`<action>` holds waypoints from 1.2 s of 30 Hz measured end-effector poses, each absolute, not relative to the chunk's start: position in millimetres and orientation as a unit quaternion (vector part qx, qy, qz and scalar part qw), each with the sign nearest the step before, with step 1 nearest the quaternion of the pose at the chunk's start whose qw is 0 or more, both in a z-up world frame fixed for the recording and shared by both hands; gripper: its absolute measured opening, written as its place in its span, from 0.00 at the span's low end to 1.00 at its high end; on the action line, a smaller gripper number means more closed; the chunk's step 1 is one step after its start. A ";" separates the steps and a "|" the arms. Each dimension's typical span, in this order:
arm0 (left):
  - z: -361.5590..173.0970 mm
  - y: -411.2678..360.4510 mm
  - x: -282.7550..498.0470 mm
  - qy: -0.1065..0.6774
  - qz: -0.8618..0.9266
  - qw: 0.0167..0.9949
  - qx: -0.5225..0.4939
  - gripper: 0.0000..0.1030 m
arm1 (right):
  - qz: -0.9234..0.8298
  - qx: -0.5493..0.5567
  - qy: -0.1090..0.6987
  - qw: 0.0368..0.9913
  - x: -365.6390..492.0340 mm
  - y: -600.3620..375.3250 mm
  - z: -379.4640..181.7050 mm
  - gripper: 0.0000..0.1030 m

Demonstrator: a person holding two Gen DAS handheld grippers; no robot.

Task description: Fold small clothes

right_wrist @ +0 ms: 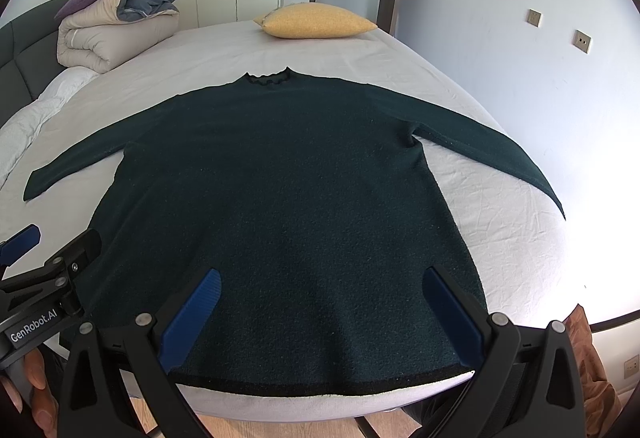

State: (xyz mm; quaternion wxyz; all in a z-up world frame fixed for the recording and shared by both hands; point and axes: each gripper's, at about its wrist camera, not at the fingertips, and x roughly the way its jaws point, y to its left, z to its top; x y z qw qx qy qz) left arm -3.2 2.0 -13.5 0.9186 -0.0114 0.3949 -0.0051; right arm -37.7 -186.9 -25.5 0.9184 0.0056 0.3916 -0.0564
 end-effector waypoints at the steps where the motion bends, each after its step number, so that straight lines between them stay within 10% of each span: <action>1: -13.6 1.5 -3.5 0.395 -0.005 0.919 -0.012 1.00 | -0.057 0.006 0.392 0.918 -37.5 -187.3 -25.6 1.00; 36: -19.2 6.7 -2.8 0.402 -0.004 0.915 -0.018 1.00 | -0.055 0.005 0.395 0.917 -36.3 -180.4 -38.3 1.00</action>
